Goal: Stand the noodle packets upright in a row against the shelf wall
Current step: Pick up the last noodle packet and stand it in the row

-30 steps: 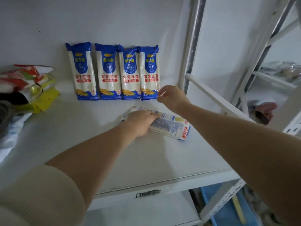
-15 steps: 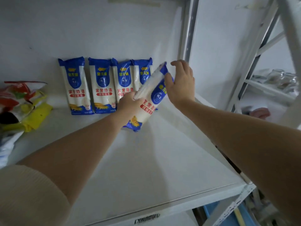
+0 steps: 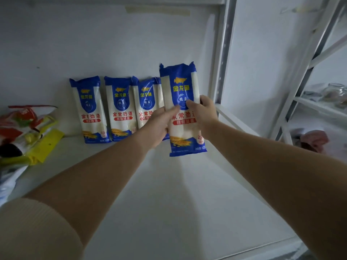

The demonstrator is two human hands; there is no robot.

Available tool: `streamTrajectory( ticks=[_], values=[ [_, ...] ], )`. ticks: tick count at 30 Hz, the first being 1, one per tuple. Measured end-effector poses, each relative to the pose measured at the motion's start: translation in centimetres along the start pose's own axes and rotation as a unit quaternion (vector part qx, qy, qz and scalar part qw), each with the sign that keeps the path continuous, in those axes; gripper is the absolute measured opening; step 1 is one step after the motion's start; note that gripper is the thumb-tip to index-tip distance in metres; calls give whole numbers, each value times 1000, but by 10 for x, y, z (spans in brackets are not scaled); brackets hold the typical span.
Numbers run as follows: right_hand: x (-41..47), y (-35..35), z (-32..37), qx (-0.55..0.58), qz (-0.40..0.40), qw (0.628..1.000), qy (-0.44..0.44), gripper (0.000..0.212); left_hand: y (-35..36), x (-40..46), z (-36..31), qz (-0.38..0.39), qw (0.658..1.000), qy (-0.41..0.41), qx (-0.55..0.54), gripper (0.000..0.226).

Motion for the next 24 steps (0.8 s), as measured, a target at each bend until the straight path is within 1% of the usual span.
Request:
streamTrajectory(
  ticks=[2,3,6,8,9,11,13,16,18,20,22,24],
  values=[
    [5,-6,-4,-10,4,1000,-13,14,6,6,2,-62,991,32,115,29],
    [8,-9,-5,-11,1,1000,-18,15,9,11,4,-85,987,42,130,32],
    [24,-22,-11,-7,-17,1000,-20,13,25,32,8,-122,988,50,75,27],
    [37,-31,-18,0,-15,1000,-2,2,37,49,10,-147,986,53,54,25],
    [44,-35,-23,-6,-15,1000,11,7,42,57,11,-157,984,53,57,25],
    [58,-38,-33,-22,-18,999,27,15,50,76,14,-164,983,60,64,20],
    [76,-39,-38,-42,-43,998,26,18,54,96,17,-157,982,68,82,14],
    [102,-40,-45,-51,-77,995,24,19,54,122,18,-145,977,61,146,9],
    [112,-36,-53,-43,-73,996,37,21,49,134,21,-148,964,68,209,13],
    [118,-33,-63,-42,-72,995,51,23,43,144,26,-165,944,95,271,15],
    [125,-32,-68,-51,-73,995,49,24,38,153,31,-185,925,124,308,14],
    [136,-32,-71,-60,-75,995,41,24,34,161,35,-200,908,145,337,7]
  ],
)
Point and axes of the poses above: each hand's wrist, its own x-axis towards the middle knuckle, its own y-axis out of the palm, z = x × y, the point moved 1 cm from there along x, towards the middle knuckle, and after that the axes turned 4 degrees about -x, right-handed, at the moved point
